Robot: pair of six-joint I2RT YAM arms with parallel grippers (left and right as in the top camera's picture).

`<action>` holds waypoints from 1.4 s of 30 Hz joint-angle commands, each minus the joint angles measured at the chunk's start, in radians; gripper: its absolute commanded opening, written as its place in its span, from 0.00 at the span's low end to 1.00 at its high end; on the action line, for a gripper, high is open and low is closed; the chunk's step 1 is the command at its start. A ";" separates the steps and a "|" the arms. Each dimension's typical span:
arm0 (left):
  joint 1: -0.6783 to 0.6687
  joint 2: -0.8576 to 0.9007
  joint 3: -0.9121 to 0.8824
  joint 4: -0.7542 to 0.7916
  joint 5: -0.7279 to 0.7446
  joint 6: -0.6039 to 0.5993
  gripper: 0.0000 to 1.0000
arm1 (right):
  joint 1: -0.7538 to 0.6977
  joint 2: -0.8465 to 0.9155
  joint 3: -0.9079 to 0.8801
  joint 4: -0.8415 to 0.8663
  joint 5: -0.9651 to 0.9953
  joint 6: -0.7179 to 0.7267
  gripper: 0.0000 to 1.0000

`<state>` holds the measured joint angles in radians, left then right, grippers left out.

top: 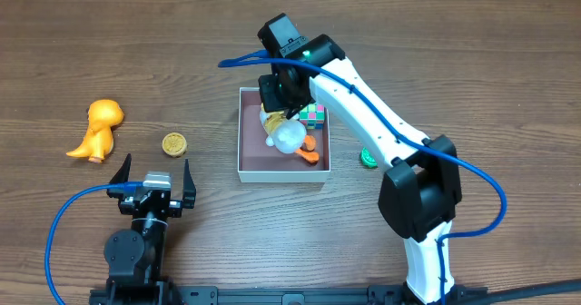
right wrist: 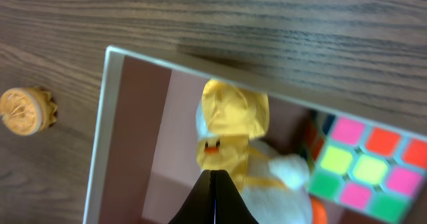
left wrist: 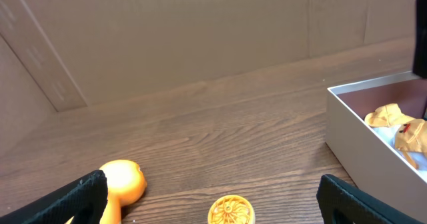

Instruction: Pack container

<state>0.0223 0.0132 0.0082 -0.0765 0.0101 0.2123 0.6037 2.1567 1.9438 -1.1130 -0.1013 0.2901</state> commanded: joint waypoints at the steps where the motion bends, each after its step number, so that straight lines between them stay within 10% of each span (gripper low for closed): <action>1: 0.010 -0.001 -0.004 0.000 -0.010 -0.010 1.00 | 0.009 0.021 -0.008 0.024 -0.009 -0.004 0.04; 42: 0.010 -0.001 -0.004 0.000 -0.010 -0.010 1.00 | 0.026 0.095 -0.009 -0.225 0.093 -0.006 0.04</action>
<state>0.0223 0.0132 0.0082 -0.0769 0.0101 0.2123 0.6285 2.2463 1.9369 -1.3346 -0.0345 0.2867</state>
